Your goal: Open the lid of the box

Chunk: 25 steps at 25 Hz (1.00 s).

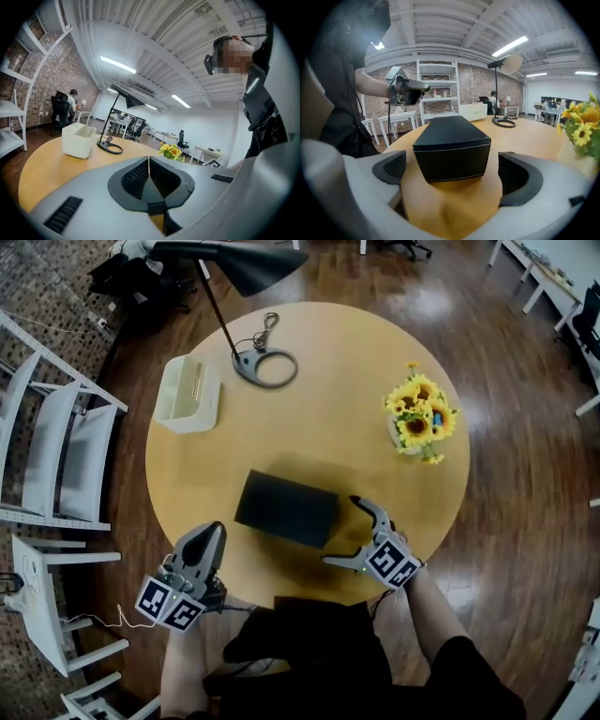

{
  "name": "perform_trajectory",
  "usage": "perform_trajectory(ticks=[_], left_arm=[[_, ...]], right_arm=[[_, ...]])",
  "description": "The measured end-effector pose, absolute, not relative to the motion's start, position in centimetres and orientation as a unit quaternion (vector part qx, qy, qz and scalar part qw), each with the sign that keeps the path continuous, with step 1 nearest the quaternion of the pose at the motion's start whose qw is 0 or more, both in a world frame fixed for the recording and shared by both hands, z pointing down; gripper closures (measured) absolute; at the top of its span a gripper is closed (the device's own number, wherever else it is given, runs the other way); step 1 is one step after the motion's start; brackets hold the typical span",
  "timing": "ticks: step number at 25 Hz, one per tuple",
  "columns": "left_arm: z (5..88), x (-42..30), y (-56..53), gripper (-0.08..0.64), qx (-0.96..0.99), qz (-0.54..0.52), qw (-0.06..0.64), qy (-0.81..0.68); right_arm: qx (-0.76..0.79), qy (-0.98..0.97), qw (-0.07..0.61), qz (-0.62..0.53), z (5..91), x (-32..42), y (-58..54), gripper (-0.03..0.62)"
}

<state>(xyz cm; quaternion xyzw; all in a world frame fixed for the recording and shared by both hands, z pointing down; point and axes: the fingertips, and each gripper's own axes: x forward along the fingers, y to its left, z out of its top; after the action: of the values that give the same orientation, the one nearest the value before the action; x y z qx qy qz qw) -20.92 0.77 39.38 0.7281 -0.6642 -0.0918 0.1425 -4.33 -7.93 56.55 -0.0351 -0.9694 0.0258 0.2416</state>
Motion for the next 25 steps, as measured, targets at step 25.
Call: perform_trajectory(ticks=[25], left_arm=[[51.0, -4.4, -4.5, 0.268, 0.877, 0.421, -0.037, -0.228]], right_arm=[[-0.075, -0.979, 0.185, 0.030, 58.7, -7.1, -7.0, -0.005]])
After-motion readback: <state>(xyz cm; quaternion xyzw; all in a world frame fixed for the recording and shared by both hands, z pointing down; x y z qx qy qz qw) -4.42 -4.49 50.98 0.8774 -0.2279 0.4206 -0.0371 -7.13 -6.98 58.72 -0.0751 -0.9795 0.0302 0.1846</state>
